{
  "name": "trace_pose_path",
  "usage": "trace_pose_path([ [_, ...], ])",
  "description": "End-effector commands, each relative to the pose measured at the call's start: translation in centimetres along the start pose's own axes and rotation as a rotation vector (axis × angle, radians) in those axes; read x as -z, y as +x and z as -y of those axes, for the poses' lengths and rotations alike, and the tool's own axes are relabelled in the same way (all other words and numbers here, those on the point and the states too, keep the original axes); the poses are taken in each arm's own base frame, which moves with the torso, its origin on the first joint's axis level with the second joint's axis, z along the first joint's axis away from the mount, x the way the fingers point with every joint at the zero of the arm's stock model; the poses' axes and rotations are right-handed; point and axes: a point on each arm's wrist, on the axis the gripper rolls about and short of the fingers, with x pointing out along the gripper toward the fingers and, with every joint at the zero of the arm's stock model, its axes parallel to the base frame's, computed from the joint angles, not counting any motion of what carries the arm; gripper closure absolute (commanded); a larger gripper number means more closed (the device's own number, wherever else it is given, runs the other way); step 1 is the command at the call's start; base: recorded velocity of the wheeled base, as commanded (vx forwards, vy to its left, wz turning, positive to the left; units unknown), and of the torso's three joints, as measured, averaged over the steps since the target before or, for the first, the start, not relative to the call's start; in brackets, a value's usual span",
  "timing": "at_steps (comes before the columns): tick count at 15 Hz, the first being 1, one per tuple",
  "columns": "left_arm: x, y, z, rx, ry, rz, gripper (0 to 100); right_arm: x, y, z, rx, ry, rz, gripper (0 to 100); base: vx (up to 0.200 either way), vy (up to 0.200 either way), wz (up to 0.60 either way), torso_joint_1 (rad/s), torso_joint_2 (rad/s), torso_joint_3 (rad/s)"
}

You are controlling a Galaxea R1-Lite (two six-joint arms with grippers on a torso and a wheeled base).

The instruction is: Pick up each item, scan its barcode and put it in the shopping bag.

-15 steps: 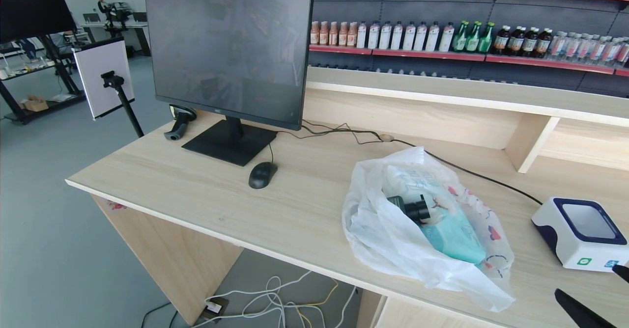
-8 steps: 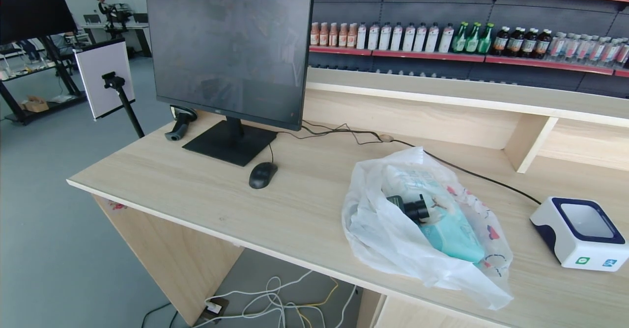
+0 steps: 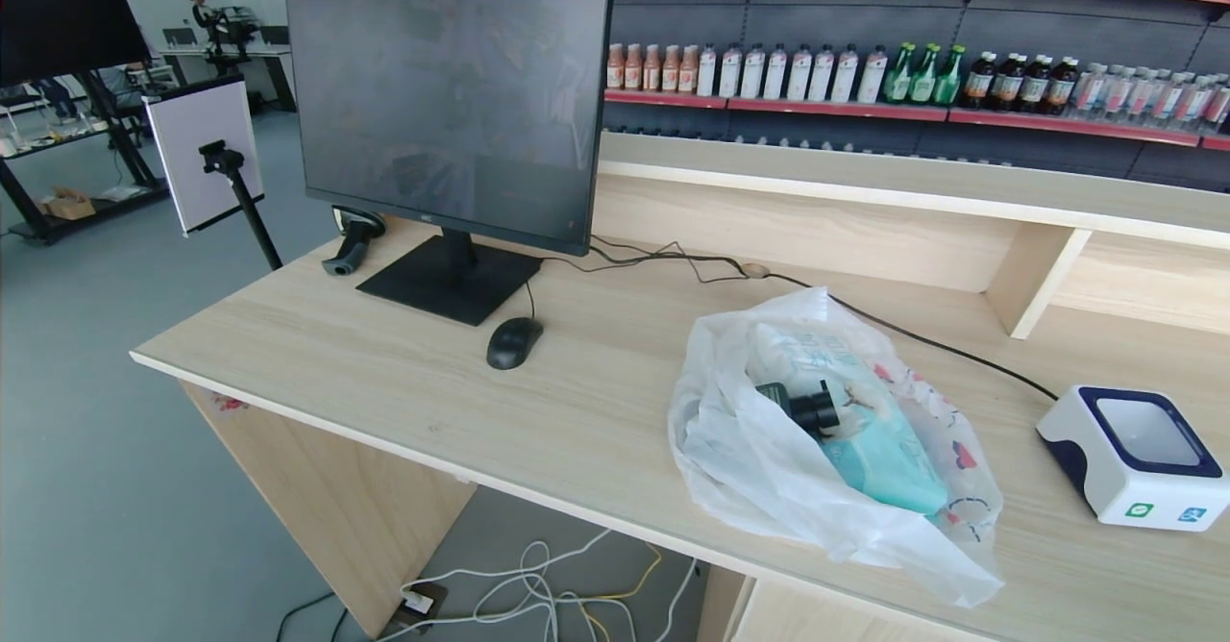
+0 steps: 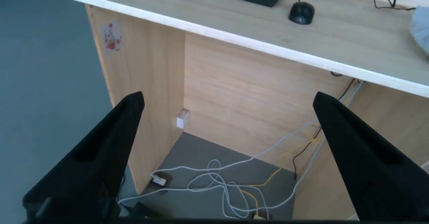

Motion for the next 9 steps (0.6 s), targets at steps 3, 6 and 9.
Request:
trace_pose_path([
  [3,0.00,0.00,0.00,-0.001,-0.001,0.000,0,1.10,-0.07,-0.30,-0.091,0.055,-0.096,0,-0.200,0.000,0.00,0.002,0.00,0.001],
  [6,0.00,0.00,0.00,-0.002,-0.003,0.000,0,1.00,-0.04,-0.29,-0.085,0.062,-0.085,0,-0.200,0.000,0.00,-0.007,0.00,0.004],
  [9,0.00,0.00,0.00,-0.002,-0.003,0.000,0,1.00,-0.04,-0.29,-0.085,0.071,-0.085,0,-0.200,0.000,0.00,0.002,0.00,0.001],
])
